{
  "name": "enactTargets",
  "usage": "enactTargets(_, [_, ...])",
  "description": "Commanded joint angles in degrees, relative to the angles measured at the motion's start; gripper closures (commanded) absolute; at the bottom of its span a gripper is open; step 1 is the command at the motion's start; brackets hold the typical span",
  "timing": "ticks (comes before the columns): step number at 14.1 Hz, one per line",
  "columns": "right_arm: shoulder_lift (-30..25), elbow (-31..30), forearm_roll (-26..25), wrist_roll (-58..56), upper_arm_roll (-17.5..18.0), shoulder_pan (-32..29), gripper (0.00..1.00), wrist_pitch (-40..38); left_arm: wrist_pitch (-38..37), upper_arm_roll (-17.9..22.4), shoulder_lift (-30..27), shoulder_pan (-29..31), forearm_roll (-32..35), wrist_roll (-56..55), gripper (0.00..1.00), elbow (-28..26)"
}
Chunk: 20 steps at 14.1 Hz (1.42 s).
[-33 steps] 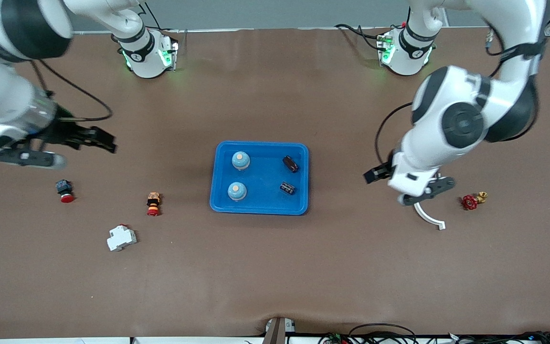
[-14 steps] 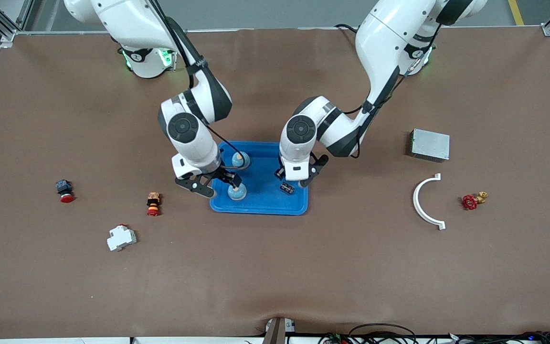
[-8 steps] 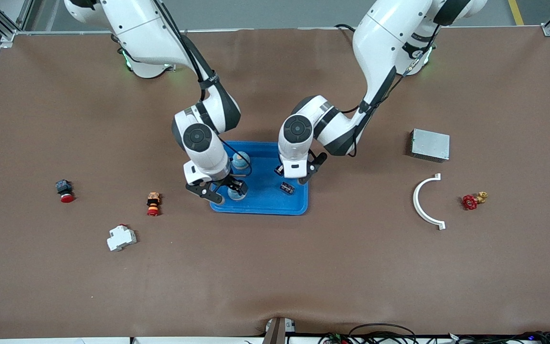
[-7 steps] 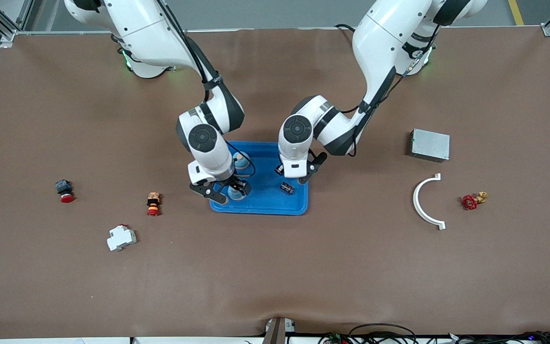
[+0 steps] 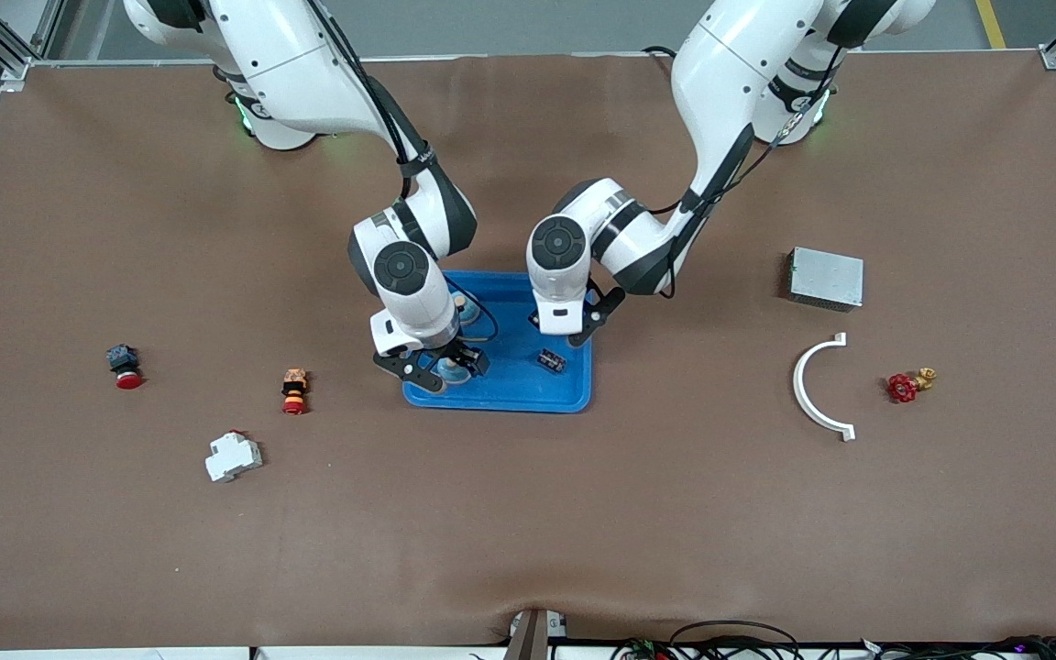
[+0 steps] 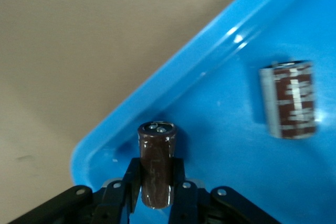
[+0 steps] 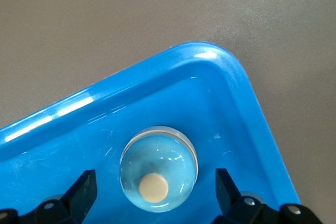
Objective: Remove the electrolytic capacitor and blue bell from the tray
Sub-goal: 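Grasp a capacitor with the left gripper while the right gripper grasps a bell, then carry the capacitor to the white arc while the right gripper carries the bell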
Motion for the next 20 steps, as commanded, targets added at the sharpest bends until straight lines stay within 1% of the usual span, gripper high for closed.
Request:
enactTargets(1, [0.81, 1.23, -1.05, 1.68, -0.56, 0.56, 0.0, -0.31, -3.68, 0.65, -2.47, 0.16, 1.07, -0.06, 1.0, 0.22])
enactTargets(3, [0.89, 1.23, -1.05, 1.77, -0.56, 0.64, 0.0, -0.31, -5.0, 1.09, -5.1, 1.21, 1.07, 0.99, 1.0, 0.66])
enactTargets(5, [1.24, 1.31, -1.14, 3.08, -0.56, 0.64, 0.0, -0.14, -7.1, 0.92, -8.61, 4.63, 1.07, 2.05, 1.0, 0.66])
enactTargets(6, [1.42, 1.75, -1.14, 3.35, -0.56, 0.64, 0.04, -0.13, -8.86, 0.92, -10.37, 6.22, 1.07, 2.58, 1.0, 0.57])
enactTargets(7, [1.42, 1.84, -1.14, 3.35, -0.48, 0.64, 0.17, -0.22, -10.96, 0.83, -11.78, 8.06, 0.99, 4.32, 1.0, 0.4])
enactTargets(8, [1.42, 1.84, -1.14, 3.44, -0.48, 0.64, 0.33, -0.14, -13.16, 0.74, -12.84, 10.08, 0.81, 6.43, 1.0, 0.31])
enactTargets(10, [1.51, 1.93, -1.05, 3.44, -0.48, 0.64, 0.61, -0.13, -16.42, 0.65, -13.81, 14.12, 0.9, 8.29, 1.0, -1.18])
enactTargets(11, [1.51, 2.02, -1.05, 3.44, -0.48, 0.64, 0.67, -0.13, -16.52, 0.74, -13.81, 15.97, 1.07, 8.73, 1.0, -2.14])
enactTargets(12, [1.51, 2.02, -0.96, 3.53, -0.48, 0.64, 0.9, -0.13, -16.52, 0.83, -13.55, 18.25, 1.68, 9.95, 1.0, -3.11])
enactTargets(13, [1.51, 2.02, -0.7, 3.61, -0.39, 0.64, 1.0, -0.22, -16.35, 0.74, -13.46, 20.27, 3.86, 12.49, 1.0, -4.77])
enactTargets(15, [1.51, 2.1, -1.05, 5.1, -0.48, 0.64, 1.0, -0.14, -15.12, 0.65, -12.5, 23.27, 7.65, 17.06, 1.0, -7.33])
enactTargets(18, [1.42, 2.28, -1.05, 4.93, -0.48, 0.73, 1.0, -0.75, -7.85, 0.56, -12.05, 27.67, 7.84, 25.67, 1.0, -11.1])
enactTargets(20, [1.25, 2.72, -1.05, 4.67, -0.48, 0.73, 1.0, -1.98, -5.8, 0.65, -11.44, 28.81, 7.84, 32.26, 1.0, -11.82])
